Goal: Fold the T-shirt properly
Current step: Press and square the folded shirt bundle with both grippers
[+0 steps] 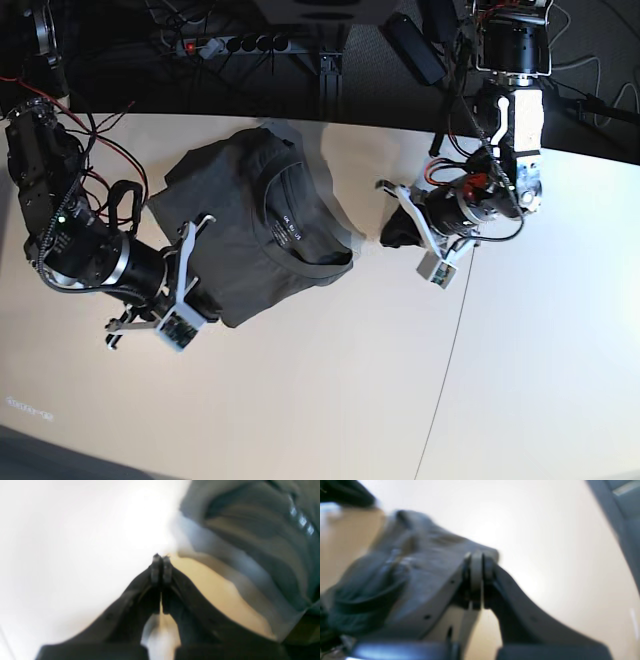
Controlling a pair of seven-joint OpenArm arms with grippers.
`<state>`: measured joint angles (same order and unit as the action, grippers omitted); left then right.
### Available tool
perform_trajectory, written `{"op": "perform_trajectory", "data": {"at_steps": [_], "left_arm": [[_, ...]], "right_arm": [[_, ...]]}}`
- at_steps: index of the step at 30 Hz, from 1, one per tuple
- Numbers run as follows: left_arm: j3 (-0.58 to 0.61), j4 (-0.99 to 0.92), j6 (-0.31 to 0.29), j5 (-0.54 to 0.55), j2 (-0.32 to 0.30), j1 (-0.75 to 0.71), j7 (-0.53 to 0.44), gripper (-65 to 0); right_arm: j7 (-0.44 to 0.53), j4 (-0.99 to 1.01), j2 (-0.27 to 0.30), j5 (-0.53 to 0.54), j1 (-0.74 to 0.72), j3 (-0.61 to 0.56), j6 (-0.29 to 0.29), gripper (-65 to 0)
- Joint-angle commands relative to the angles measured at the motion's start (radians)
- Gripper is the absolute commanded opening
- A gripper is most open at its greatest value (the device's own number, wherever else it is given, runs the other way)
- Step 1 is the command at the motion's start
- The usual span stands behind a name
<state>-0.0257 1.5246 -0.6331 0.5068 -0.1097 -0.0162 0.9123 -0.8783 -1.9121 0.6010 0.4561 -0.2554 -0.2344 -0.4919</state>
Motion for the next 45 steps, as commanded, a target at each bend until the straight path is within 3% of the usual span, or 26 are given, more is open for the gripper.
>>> {"op": "perform_trajectory", "data": {"at_steps": [1,2,4,7,9,17,23,27,30,35,40,45], "left_arm": [[0.007,0.048,-0.009,0.098,-0.016,0.015,0.027,-65.0],[0.035,0.074,-0.035,0.166,-0.037,0.008,0.077,-65.0],[0.146,0.132,-0.065,0.197,-0.087,-0.021,0.1,-65.0],[0.322,0.219,-0.064,0.104,-0.121,-0.052,0.062,-65.0],[0.403,0.263,-0.031,0.05,-0.119,-0.054,0.03,-65.0],[0.561,0.272,-0.021,-0.008,-0.011,-0.056,0.012,-65.0],[0.58,0.198,-0.022,-0.09,0.034,-0.05,-0.044,-65.0],[0.58,0.135,-0.021,-0.164,0.02,-0.007,-0.05,-65.0],[0.58,0.078,-0.021,-0.179,-0.017,0.052,-0.087,-65.0],[0.58,-0.04,-0.021,-0.179,-0.063,0.127,-0.167,-65.0],[0.58,-0.199,-0.021,-0.179,-0.061,0.238,-0.214,-65.0],[0.58,-0.296,-0.021,-0.179,-0.051,0.324,-0.229,-65.0]], "right_arm": [[0.044,0.012,0.01,0.004,-0.019,0.028,-0.034,-65.0],[0.069,0.041,0.01,0.004,-0.02,0.039,-0.034,-65.0],[0.108,0.118,0.004,0.004,-0.037,0.042,-0.035,-65.0],[0.114,0.28,-0.05,0.004,-0.099,0.042,-0.035,-65.0],[0.113,0.405,-0.102,0.003,-0.158,0.042,-0.035,-65.0],[0.08,0.766,-0.316,-0.002,-0.371,0.019,-0.039,-65.0],[0.069,0.896,-0.397,-0.034,-0.452,-0.116,-0.04,-65.0],[0.029,0.9,-0.394,-0.039,-0.464,-0.216,-0.039,-65.0],[-0.018,0.892,-0.369,-0.034,-0.463,-0.227,-0.039,-65.0],[-0.102,0.875,-0.254,0.111,-0.462,-0.227,-0.04,-65.0],[-0.179,0.84,-0.14,0.243,-0.449,-0.227,-0.04,-65.0],[-0.182,0.743,-0.003,0.323,-0.372,-0.226,-0.041,-65.0]]}}
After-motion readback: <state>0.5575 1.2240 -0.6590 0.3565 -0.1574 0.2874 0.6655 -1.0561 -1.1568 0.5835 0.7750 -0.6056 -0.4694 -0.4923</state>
